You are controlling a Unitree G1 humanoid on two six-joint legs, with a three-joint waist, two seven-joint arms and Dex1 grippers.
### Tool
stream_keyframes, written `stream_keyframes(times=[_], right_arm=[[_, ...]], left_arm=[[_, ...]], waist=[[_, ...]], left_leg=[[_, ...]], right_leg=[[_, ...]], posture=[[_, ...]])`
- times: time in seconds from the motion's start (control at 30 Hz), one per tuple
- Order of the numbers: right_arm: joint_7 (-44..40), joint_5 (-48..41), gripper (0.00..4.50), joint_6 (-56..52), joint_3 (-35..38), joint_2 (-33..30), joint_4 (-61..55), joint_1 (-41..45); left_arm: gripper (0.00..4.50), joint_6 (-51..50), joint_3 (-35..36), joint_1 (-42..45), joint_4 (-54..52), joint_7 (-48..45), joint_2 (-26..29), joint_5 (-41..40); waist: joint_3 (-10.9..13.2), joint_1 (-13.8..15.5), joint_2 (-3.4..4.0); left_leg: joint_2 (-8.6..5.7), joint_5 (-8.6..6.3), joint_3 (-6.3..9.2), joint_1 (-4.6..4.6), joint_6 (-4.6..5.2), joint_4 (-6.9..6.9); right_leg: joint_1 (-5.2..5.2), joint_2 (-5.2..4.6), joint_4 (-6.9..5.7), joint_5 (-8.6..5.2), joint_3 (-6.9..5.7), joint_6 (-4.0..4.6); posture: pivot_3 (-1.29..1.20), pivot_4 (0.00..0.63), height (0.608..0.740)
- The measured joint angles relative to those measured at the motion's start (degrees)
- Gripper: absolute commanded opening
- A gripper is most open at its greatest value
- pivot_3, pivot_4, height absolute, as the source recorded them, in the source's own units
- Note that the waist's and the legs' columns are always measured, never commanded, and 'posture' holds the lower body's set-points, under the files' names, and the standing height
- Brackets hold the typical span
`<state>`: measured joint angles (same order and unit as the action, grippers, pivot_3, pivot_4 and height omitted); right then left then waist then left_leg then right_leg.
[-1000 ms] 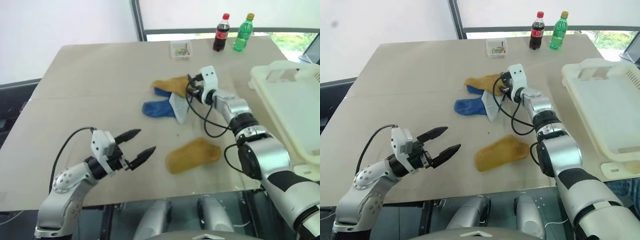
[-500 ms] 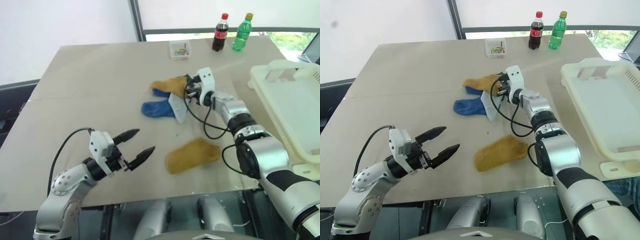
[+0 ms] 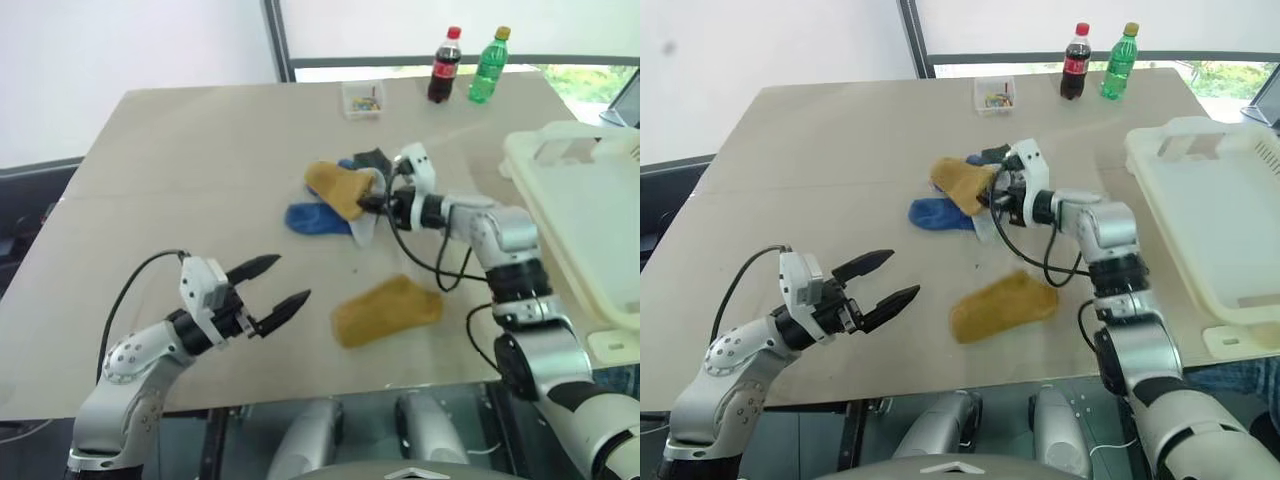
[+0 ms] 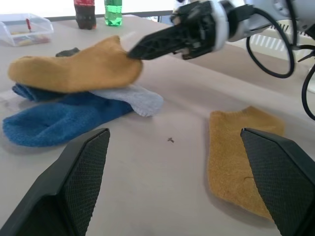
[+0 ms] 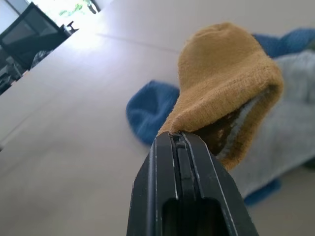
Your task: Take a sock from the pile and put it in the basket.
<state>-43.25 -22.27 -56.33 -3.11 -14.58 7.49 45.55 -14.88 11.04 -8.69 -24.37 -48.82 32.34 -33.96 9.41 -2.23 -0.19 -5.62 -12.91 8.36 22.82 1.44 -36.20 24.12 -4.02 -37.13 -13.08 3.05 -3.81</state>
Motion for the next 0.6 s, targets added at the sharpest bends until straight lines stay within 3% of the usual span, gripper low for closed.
stream_keyframes(times=[0.23, 0.6], right_arm=[[-1.90, -5.94, 0.05, -9.23, -1.69, -8.91, -15.16, -9.11], [-8.44, -8.65, 0.05, -8.83, -2.30, -25.63, -19.92, -15.49]], left_arm=[[4.50, -0.48, -0.32, 0.77, 0.97, -1.03, 0.07, -0.01], [4.50, -1.34, -0.41, 1.67, 1.45, -2.63, 0.71, -0.01]], waist=[[-0.01, 0.25, -0.01], [0.00, 0.60, -0.04]], left_leg=[[-0.01, -0.01, 0.00, -0.01, 0.01, -0.01], [0.01, -0.01, -0.02, 0.00, 0.02, -0.05]], right_leg=[[-0.03, -0.03, 0.02, 0.00, -0.02, -0.01], [-0.10, -0.04, 0.09, 0.00, -0.06, -0.02]], posture=[[0.00, 0.150, 0.740], [0.00, 0.150, 0.740]])
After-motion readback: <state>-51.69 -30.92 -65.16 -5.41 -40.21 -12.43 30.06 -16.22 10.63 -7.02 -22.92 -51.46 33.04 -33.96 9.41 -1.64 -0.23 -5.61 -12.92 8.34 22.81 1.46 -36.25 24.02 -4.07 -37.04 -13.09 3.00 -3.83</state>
